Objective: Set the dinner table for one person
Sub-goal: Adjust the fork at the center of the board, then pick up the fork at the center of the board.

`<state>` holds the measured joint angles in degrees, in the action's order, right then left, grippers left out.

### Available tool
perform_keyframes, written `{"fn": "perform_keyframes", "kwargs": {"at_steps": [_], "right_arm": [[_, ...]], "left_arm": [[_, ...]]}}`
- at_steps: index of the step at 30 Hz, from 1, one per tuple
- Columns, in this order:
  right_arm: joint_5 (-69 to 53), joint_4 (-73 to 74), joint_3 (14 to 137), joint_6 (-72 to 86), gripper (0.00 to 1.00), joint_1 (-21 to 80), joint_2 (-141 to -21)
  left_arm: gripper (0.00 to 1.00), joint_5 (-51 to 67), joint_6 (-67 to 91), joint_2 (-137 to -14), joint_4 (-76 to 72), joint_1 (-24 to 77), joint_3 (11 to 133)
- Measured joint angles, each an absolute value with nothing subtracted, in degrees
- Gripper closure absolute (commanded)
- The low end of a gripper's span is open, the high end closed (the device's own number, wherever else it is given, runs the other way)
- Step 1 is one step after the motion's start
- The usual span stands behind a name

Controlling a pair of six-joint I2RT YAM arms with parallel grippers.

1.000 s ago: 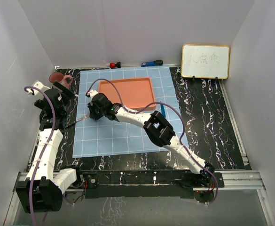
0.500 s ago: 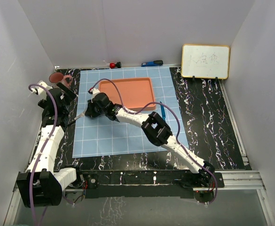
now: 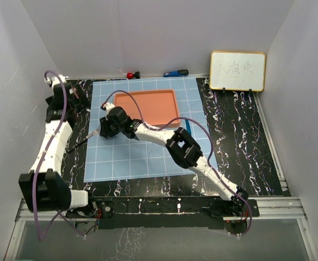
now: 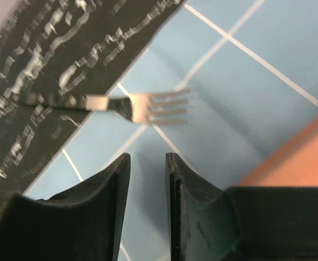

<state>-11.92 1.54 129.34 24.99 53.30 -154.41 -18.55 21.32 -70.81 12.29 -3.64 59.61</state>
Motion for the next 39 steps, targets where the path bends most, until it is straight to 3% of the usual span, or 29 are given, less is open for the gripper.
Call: {"fn": "perform_keyframes", "kwargs": {"at_steps": [6, 10, 16, 19, 27, 31, 39], "right_arm": [[-9.0, 14.8, 120.5, 15.5, 0.66, 52.5, -142.8], [-9.0, 18.7, 110.8, 12.5, 0.64, 50.7, -131.4], [-10.9, 20.8, 102.4, 9.9, 0.64, 47.2, -118.9], [-11.6, 21.2, 97.3, 9.1, 0.64, 44.8, -114.3], [-13.3, 23.0, 83.9, 8.9, 0.63, 39.6, -106.9], [-14.3, 23.0, 79.6, 8.9, 0.63, 38.8, -104.4], [-17.9, 22.1, 77.3, 8.9, 0.62, 37.4, -104.0]], "left_arm": [[0.08, -12.2, 0.0, -88.3, 28.4, -3.7, 83.0], [0.08, -5.3, -13.7, -93.1, 38.1, -4.0, 86.9], [0.08, -0.9, -20.5, -95.4, 48.3, -4.8, 90.9], [0.05, 0.1, -22.0, -91.8, 47.4, -5.1, 87.2], [0.01, -1.2, -32.1, -62.9, 35.0, -5.2, 63.5], [0.03, -4.7, -25.8, -64.8, 30.4, -5.3, 64.6], [0.09, -11.7, -14.5, -73.5, 34.7, -5.3, 65.5]]}}
